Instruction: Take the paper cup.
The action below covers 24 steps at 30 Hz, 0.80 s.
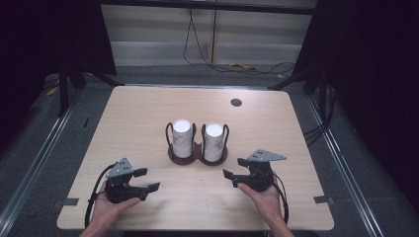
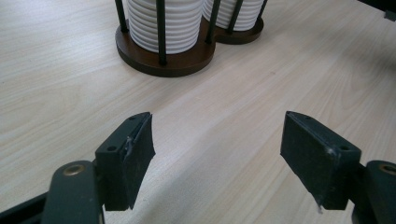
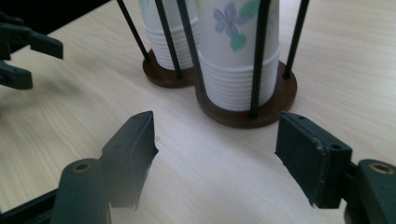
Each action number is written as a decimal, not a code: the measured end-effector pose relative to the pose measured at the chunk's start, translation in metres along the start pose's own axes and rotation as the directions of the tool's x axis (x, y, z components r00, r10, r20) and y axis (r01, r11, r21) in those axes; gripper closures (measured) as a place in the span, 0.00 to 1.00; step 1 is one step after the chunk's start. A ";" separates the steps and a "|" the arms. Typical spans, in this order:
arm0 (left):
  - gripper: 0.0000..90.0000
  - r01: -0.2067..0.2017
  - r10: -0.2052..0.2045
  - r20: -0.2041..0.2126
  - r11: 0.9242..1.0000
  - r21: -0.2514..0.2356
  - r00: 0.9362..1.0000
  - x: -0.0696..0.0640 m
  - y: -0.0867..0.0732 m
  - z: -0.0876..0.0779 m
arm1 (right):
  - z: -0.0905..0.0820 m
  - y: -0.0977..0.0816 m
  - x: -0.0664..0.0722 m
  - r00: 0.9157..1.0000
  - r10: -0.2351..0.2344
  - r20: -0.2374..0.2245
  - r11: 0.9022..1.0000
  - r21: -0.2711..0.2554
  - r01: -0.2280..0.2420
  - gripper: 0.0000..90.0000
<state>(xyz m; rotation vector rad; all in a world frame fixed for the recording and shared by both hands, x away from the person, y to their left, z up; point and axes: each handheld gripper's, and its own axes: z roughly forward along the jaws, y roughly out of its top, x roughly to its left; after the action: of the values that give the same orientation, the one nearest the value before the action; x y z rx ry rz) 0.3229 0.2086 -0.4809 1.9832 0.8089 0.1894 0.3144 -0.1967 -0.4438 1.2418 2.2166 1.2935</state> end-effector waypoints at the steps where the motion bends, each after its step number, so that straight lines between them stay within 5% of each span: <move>1: 0.28 0.000 0.000 -0.001 1.000 0.002 1.000 0.000 0.000 0.000 | 0.000 0.003 0.001 1.000 -0.003 -0.009 1.000 -0.002 0.003 0.33; 14: 0.29 0.011 -0.011 0.000 1.000 0.001 1.000 0.000 -0.001 0.001 | -0.003 0.044 0.009 0.994 -0.069 -0.088 0.995 -0.073 0.063 0.41; 24: 0.28 0.004 -0.005 0.010 1.000 0.014 1.000 0.000 0.000 0.001 | 0.010 0.075 0.011 0.987 -0.114 -0.111 0.992 -0.057 0.109 0.42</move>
<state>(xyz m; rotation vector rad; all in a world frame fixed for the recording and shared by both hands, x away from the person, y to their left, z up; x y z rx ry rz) 0.3239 0.2078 -0.4814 1.9939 0.8104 0.1716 0.3542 -0.1647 -0.3864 1.0337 2.2797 1.3997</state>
